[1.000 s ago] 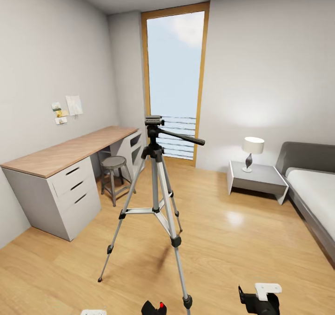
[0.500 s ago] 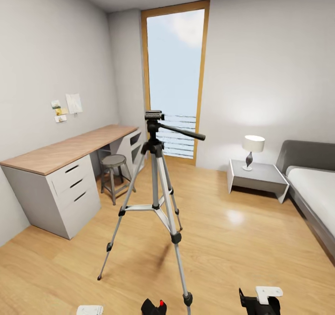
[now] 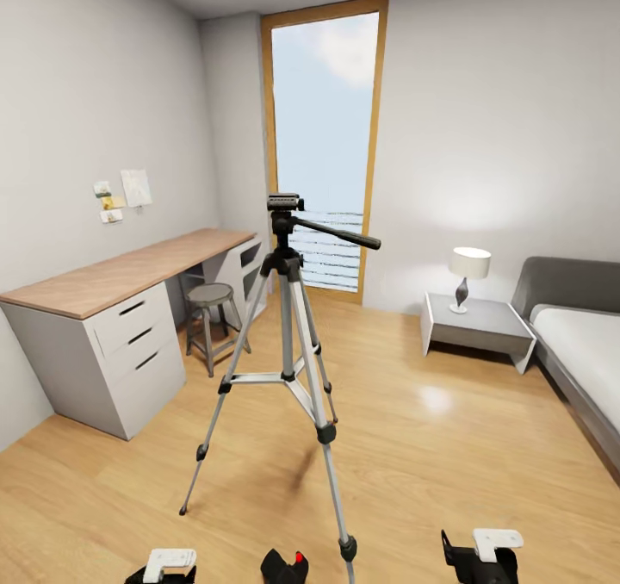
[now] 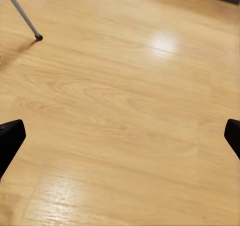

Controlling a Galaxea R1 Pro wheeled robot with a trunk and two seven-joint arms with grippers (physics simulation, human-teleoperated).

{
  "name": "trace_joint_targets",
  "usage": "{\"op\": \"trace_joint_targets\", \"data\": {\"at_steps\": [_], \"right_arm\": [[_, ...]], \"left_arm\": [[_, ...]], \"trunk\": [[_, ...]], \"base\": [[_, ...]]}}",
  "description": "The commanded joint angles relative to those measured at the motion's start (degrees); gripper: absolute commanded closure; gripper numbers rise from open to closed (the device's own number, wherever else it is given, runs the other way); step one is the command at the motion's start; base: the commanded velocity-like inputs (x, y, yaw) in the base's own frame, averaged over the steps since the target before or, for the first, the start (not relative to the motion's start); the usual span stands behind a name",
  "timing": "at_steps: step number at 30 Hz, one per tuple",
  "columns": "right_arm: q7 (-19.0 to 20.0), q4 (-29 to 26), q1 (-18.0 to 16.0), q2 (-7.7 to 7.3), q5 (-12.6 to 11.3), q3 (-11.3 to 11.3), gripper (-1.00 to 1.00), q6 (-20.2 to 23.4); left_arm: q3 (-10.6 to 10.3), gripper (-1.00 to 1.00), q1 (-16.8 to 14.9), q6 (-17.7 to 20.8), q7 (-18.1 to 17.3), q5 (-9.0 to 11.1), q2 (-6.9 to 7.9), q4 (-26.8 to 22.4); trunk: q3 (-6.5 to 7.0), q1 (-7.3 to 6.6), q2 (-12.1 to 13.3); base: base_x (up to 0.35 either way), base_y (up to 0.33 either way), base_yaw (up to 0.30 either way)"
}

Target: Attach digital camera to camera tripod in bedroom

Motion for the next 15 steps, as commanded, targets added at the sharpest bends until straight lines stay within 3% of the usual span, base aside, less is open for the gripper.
{"op": "trace_joint_targets", "data": {"at_steps": [1,9,15], "right_arm": [[-0.1,0.0,0.0,-0.01,0.0,0.0,-1.00,-0.9],[-0.2,-4.5,-0.3,-0.24,0.0,-0.4,-1.00,-5.8],[-0.2,-10.4,-3.0,-0.20,0.0,-0.5,-1.00,-6.0]], "left_arm": [[0.1,-1.00,0.0,-0.1,-0.1,0.0,-0.20,-0.6],[0.1,-1.00,0.0,3.1,0.2,0.1,-1.02,-12.7],[0.0,-1.00,-0.1,13.6,-0.1,0.0,-1.36,-21.6]], "trunk": [[-0.24,0.22,-0.4],[-1.68,1.98,-3.7],[-2.76,3.30,-6.1]], "base": [[0.000,0.000,0.000],[0.000,0.000,0.000],[0.000,0.000,0.000]]}}
